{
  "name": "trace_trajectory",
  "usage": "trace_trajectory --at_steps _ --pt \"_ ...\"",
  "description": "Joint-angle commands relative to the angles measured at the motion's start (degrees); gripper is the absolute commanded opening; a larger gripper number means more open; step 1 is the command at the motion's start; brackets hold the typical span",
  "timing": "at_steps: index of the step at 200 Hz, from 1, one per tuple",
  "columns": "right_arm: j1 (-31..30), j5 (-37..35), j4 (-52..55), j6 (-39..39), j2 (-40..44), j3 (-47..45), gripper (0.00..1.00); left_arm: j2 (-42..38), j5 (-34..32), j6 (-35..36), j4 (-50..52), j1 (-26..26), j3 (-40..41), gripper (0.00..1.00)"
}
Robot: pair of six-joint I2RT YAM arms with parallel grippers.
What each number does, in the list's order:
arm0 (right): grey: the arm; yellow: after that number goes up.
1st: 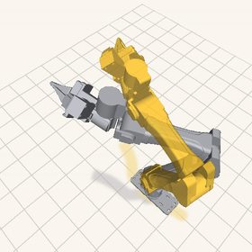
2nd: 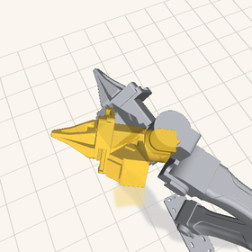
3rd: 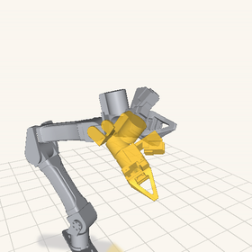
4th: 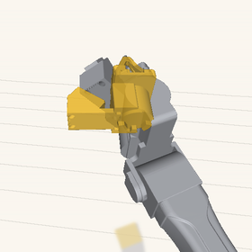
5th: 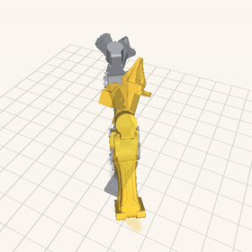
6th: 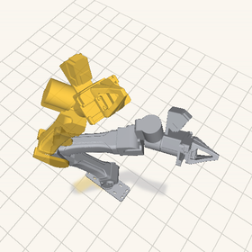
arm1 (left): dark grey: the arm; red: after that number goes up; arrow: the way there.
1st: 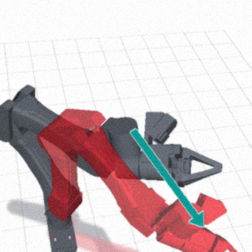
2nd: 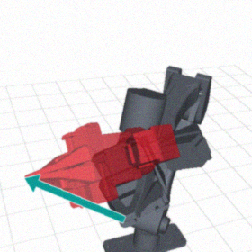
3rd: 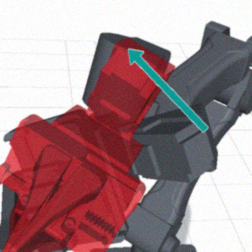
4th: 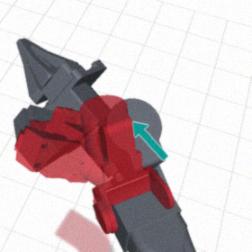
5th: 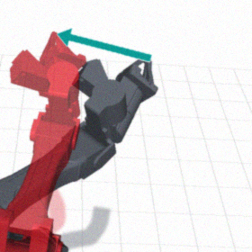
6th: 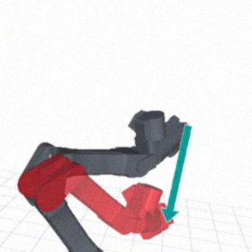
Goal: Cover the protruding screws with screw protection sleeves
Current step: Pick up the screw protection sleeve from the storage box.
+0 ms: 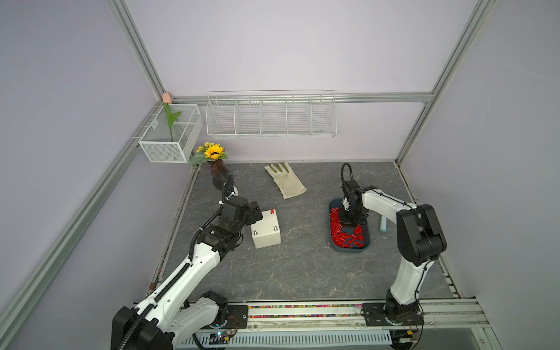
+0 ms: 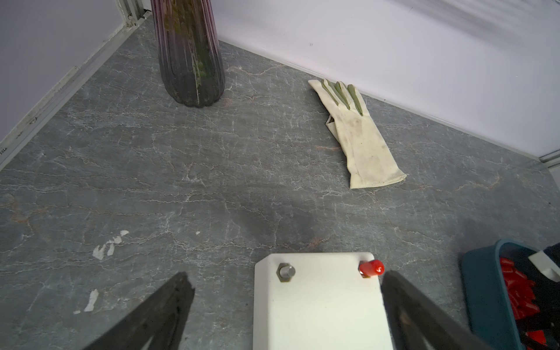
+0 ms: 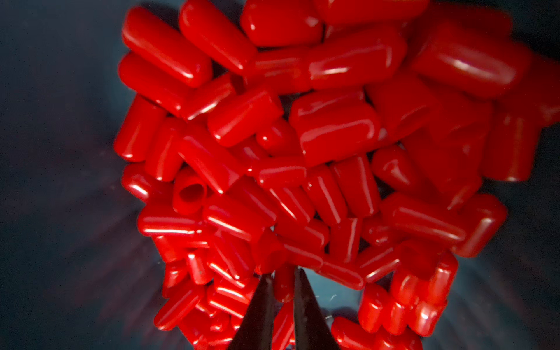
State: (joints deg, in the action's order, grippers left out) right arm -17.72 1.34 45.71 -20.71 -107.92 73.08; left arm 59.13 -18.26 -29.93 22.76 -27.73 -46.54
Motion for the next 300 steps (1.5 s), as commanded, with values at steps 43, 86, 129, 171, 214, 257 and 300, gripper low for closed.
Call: trace_trajectory --at_steps 43,86,129,171,214,257,300 --pt "-0.3 0.2 0.8 0.8 -0.1 1.0 0.13 -1.1 -1.6 -0.5 1.1 -0.1 -0.6 0.99" --pt "-0.3 -0.2 1.9 1.0 1.6 0.9 0.13 -1.1 -2.4 -0.1 1.2 -0.2 -0.6 0.99" --pt "-0.3 -0.5 3.1 1.2 3.2 0.8 0.13 -2.0 -4.1 0.4 1.5 -0.1 0.0 0.99" --pt "-0.3 -0.6 4.1 1.2 4.5 1.0 0.13 -3.7 -6.6 0.1 2.2 -0.2 1.4 0.99" --pt "-0.2 -0.4 5.9 1.5 6.6 1.6 0.13 -4.0 -8.3 -0.6 3.1 0.7 2.1 0.99" --pt "-0.4 -0.5 8.4 1.8 9.6 2.6 0.13 -2.7 -8.5 -3.1 4.6 4.4 2.7 0.99" --pt "-1.4 -0.9 12.1 1.7 12.6 4.2 0.13 -3.6 -8.6 -2.5 4.5 7.2 3.0 0.99"
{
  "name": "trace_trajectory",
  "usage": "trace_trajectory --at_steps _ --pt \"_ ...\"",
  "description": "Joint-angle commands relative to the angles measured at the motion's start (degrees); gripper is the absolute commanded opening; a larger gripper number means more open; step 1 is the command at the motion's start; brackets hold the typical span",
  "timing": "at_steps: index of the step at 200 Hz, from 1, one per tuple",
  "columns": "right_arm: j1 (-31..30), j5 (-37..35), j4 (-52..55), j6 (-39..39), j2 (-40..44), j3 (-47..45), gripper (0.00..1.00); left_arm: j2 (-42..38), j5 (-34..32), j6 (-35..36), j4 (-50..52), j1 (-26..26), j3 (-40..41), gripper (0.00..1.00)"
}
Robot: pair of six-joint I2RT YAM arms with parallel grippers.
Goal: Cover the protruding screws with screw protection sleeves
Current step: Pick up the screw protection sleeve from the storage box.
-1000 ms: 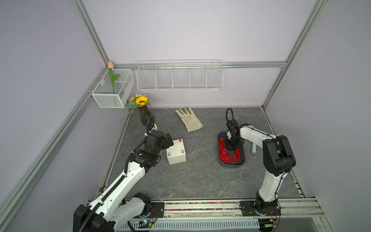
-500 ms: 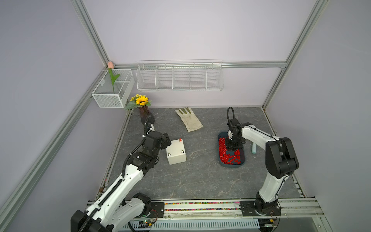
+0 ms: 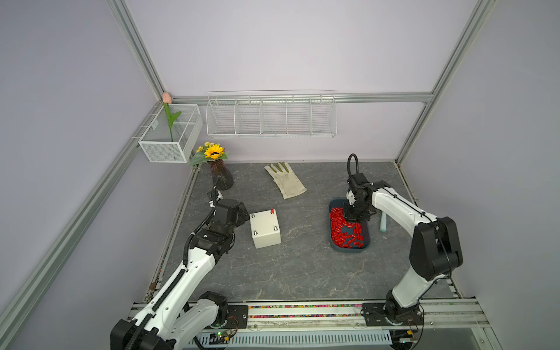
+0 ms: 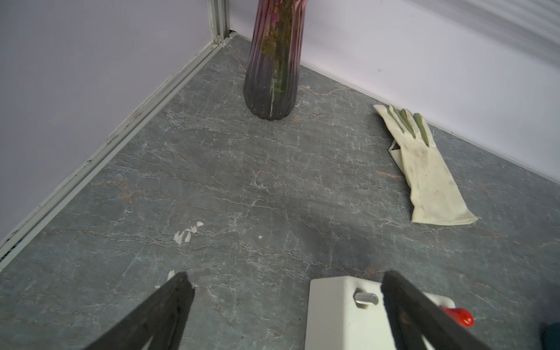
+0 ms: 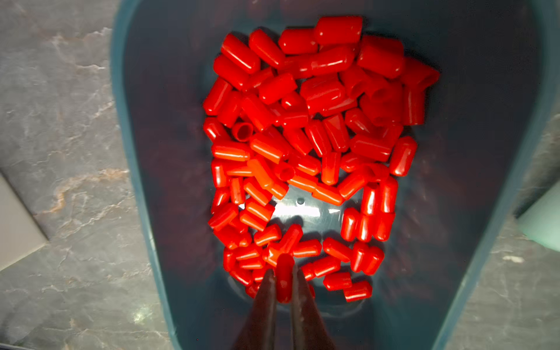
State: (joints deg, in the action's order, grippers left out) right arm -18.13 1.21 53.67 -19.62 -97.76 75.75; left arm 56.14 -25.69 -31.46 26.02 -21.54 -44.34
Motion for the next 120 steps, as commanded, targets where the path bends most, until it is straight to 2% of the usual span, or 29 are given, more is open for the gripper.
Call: trace_trajectory --at_steps 1,120 --pt "-1.1 -0.9 4.2 0.6 2.5 1.6 0.13 -0.6 -1.2 -1.0 1.3 1.1 0.8 0.99" --pt "-9.7 -2.6 12.7 -0.9 6.2 15.2 0.13 -1.2 -2.6 0.3 0.3 3.4 0.6 0.99"
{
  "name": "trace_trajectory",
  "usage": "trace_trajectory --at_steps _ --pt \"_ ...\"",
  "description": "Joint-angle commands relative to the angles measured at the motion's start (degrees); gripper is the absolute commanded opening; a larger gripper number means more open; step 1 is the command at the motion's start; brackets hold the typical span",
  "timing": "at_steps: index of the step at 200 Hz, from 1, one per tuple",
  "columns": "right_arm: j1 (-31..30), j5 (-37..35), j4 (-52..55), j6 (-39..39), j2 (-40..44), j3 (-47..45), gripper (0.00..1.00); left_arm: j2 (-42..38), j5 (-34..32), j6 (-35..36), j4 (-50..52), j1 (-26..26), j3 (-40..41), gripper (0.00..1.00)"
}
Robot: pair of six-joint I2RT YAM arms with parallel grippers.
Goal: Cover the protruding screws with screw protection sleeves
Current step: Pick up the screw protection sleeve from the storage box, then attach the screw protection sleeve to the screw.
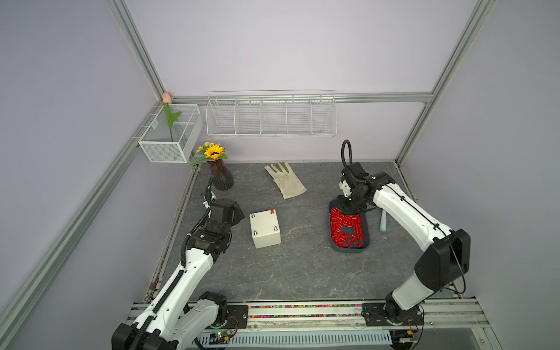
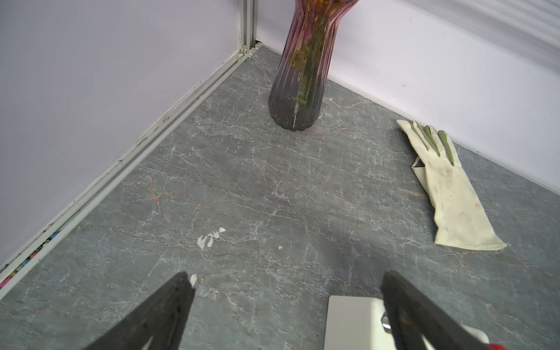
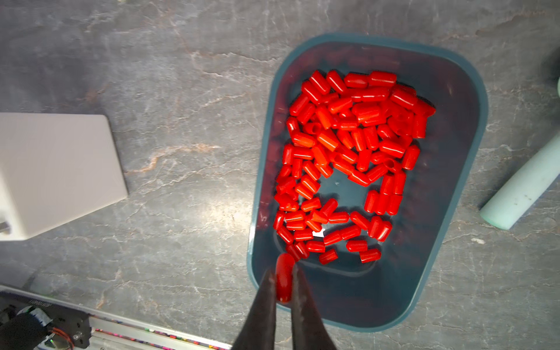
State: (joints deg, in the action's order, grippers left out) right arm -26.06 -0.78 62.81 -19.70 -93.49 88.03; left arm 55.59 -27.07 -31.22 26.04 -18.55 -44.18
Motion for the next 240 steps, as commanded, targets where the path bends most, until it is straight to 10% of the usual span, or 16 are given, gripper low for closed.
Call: trace_trajectory --at_steps 1,240 --pt "-1.9 -0.7 3.6 -0.8 1.9 3.0 0.13 -0.7 -1.3 0.1 0.2 0.4 0.5 0.99" --pt "-25.7 1.3 8.2 -4.7 -19.5 33.2 0.13 -2.7 7.2 5.9 -7.4 1.7 7.1 0.99"
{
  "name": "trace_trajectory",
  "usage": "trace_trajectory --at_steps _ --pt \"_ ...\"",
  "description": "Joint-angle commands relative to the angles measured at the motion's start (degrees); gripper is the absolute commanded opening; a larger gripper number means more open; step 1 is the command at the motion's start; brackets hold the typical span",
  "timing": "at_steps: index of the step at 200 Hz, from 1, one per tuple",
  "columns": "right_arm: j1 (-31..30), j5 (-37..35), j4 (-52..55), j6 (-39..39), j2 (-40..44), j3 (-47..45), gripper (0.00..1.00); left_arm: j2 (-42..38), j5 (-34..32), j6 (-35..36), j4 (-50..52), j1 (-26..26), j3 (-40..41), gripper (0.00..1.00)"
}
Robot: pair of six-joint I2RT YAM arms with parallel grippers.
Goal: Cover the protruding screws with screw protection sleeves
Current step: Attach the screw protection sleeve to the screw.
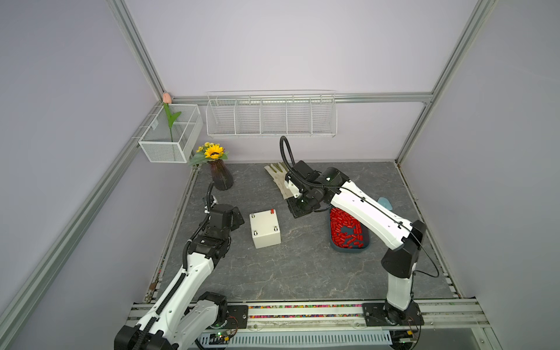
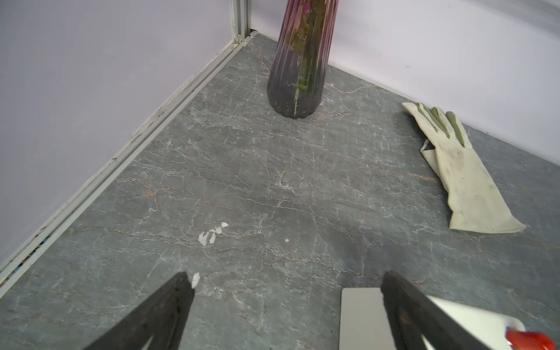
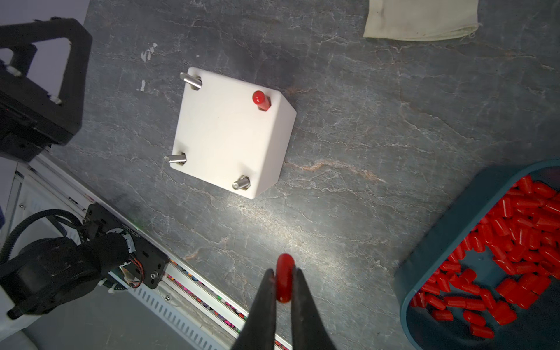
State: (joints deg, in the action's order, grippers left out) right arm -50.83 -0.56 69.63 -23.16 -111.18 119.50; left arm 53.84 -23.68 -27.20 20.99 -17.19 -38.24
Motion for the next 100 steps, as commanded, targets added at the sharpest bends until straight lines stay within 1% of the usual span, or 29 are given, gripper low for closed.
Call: trace_trajectory --at_steps 1,16,38,100 --pt "-1.0 1.1 1.4 -1.3 -1.9 1.8 0.13 -1.0 4.0 1.9 -2.4 0.3 1.1 0.99" --pt "-1.5 1.6 1.2 -1.4 -3.0 2.3 0.13 -1.2 7.2 3.3 -3.6 0.3 1.5 0.99" --pt "-2.2 2.2 1.3 -1.7 -4.7 3.2 0.13 -1.2 9.7 4.3 -4.5 0.3 1.7 0.99" --pt "-3.2 3.8 1.1 -2.2 -8.7 5.2 0.13 -1.0 11.0 4.7 -4.9 0.3 1.8 0.99"
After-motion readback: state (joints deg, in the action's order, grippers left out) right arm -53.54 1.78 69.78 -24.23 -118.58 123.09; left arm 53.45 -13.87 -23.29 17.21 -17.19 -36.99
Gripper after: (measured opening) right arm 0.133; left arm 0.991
